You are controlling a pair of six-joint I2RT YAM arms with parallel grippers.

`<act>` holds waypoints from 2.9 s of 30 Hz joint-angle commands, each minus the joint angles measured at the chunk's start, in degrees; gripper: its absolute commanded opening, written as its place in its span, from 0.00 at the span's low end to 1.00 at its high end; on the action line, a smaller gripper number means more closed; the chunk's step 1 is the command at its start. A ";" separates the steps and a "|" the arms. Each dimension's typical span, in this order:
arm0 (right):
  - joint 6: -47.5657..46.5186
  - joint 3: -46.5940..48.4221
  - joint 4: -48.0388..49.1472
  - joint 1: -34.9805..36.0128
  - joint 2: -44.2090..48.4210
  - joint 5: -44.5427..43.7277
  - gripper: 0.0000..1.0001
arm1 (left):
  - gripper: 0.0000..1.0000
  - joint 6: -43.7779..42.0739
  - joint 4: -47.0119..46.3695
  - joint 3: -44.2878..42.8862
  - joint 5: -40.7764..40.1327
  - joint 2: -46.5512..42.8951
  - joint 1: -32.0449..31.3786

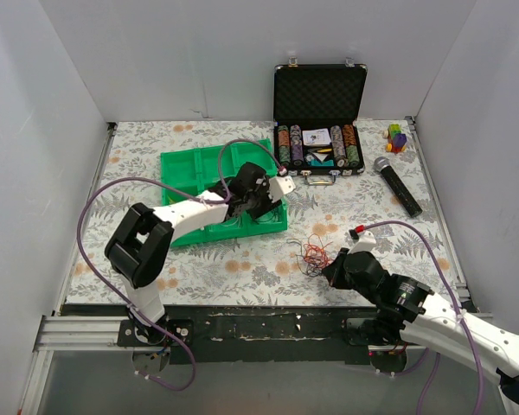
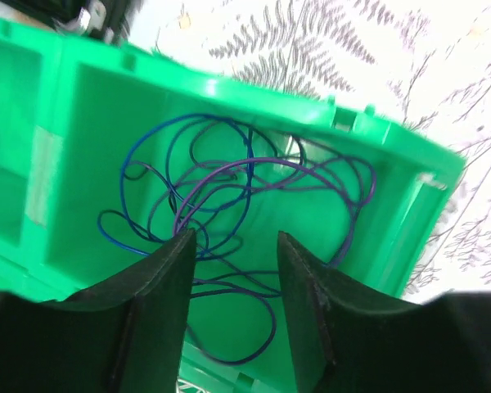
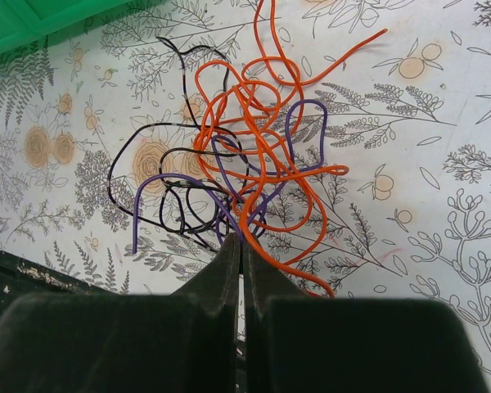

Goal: Untangle the cables
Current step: Place the cable in the bin, then move the bin to the center of the board.

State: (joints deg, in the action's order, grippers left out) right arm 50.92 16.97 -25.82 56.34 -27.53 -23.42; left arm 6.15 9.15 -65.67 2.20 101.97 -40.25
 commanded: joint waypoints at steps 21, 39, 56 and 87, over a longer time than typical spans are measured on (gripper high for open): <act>-10.57 16.06 -7.74 0.27 -9.38 9.18 0.52 | 0.98 23.73 12.65 -25.48 21.27 -12.86 28.54; -36.33 47.52 25.20 -26.27 -62.97 25.59 0.43 | 0.98 25.65 -6.77 -16.50 27.16 -0.65 37.78; -33.43 52.90 35.05 -32.25 -75.04 44.25 0.54 | 0.94 26.72 -18.82 -10.00 27.95 5.07 45.78; -37.47 41.66 31.10 -26.63 -71.26 37.66 0.08 | 0.93 22.23 -16.71 -7.11 34.71 1.91 46.14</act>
State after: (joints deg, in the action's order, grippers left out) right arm 17.91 61.45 7.27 28.93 -101.41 13.39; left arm 30.02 -7.73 -72.53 34.00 105.95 6.17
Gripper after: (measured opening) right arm 0.150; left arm 0.941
